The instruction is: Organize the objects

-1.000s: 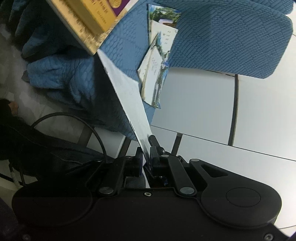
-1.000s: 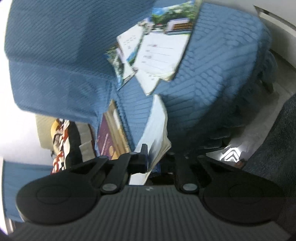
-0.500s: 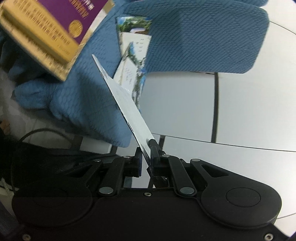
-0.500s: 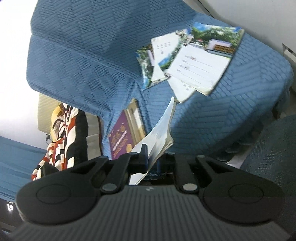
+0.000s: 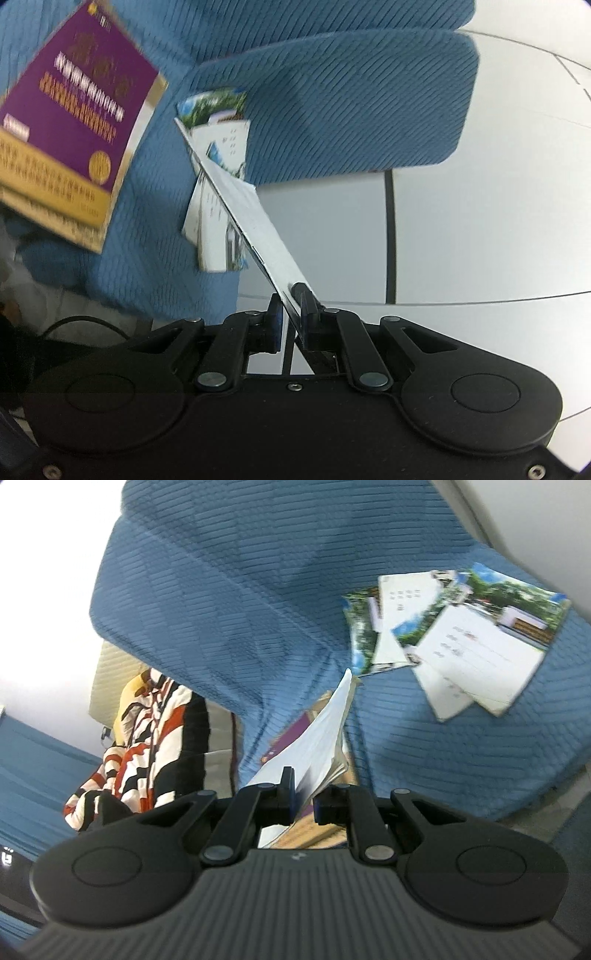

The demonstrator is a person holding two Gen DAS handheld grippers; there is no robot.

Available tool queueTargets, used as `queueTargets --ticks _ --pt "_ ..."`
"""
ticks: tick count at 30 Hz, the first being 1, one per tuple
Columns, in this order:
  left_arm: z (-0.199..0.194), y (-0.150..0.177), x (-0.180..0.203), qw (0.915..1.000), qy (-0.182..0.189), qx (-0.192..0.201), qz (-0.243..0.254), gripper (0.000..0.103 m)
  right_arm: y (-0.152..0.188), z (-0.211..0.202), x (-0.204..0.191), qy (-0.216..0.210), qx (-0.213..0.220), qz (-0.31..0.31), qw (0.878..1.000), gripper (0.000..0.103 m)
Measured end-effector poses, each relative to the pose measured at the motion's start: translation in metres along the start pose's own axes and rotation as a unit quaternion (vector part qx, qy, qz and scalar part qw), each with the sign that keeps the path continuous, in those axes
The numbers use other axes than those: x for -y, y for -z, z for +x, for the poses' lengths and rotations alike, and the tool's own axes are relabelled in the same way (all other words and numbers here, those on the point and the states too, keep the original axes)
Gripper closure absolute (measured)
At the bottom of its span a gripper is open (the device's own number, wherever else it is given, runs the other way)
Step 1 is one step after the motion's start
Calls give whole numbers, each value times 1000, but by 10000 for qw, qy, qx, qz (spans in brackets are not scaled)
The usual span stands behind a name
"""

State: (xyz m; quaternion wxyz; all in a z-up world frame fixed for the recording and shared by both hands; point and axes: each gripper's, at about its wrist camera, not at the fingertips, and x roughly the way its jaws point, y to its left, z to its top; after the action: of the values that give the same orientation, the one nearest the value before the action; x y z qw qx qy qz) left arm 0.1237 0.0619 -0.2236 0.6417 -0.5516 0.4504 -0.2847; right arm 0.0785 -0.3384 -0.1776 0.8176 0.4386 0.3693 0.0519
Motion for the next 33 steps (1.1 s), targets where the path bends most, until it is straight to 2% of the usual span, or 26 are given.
queueTargets --ticks 12,18,23,28,33 --pt "-51 -49 13 9981 -117 414 431 94 -7 55 -49 -206 -267 -239 9991 90" --pt "-67 -70 5 9952 -347 582 702 94 -5 86 -64 -225 -348 -401 9983 90" --pt "-73 -86 -9 9927 -591 652 821 93 -1 114 -68 -178 -418 -483 9978 90" --pt "-71 -98 -34 9928 -718 629 722 93 5 137 -63 -62 -507 -544 9972 90" --pt "-64 -109 -57 9894 -1028 649 798 93 14 158 -57 52 -588 -707 9958 90"
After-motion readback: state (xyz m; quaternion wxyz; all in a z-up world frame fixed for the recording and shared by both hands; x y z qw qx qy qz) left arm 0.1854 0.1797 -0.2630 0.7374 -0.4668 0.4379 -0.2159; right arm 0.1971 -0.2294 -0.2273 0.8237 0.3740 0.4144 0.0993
